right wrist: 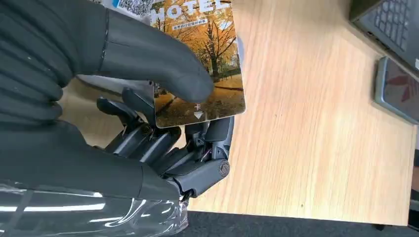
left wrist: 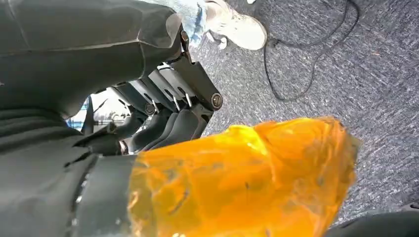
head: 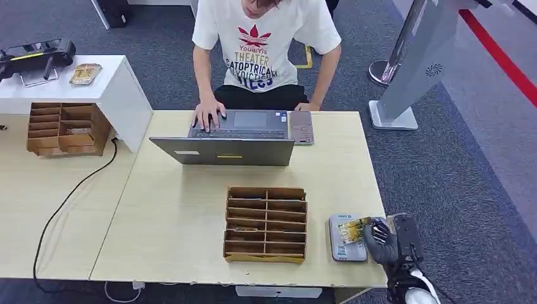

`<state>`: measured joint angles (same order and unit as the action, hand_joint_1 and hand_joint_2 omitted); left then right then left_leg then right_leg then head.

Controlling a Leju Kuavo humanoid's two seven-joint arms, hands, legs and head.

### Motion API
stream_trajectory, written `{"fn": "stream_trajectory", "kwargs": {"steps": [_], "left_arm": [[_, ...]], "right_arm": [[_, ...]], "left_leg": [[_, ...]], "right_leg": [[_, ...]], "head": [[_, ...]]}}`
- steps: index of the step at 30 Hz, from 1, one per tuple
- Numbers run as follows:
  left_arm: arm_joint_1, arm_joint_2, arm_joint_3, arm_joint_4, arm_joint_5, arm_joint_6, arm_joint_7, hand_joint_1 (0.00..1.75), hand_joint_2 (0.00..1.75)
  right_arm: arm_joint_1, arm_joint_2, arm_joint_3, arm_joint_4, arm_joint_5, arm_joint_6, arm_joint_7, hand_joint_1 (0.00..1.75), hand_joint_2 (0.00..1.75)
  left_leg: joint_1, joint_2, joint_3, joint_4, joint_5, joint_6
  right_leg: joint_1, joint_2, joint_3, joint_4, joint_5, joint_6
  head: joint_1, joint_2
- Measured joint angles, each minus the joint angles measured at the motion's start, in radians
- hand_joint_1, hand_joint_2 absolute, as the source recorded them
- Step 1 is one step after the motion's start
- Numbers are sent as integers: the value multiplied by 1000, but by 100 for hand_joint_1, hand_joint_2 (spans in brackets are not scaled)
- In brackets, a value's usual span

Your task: Pass the card to the sensor for recognition and then transmit it.

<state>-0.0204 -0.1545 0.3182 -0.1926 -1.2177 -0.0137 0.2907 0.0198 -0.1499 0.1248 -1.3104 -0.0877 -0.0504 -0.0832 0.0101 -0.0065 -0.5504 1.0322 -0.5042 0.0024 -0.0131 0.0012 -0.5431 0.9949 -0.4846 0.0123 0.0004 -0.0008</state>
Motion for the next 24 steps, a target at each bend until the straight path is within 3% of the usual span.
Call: {"fn": "stream_trajectory", "kwargs": {"steps": [24], "left_arm": [[0, -1, 25, 0, 4, 0, 0, 175, 0]], "right_arm": [[-19, -25, 47, -10, 193, -50, 50, 175, 175]], "left_leg": [[0, 0, 0, 0, 0, 0]], "right_leg": [[0, 0, 0, 0, 0, 0]], "head": [[0, 0]]}}
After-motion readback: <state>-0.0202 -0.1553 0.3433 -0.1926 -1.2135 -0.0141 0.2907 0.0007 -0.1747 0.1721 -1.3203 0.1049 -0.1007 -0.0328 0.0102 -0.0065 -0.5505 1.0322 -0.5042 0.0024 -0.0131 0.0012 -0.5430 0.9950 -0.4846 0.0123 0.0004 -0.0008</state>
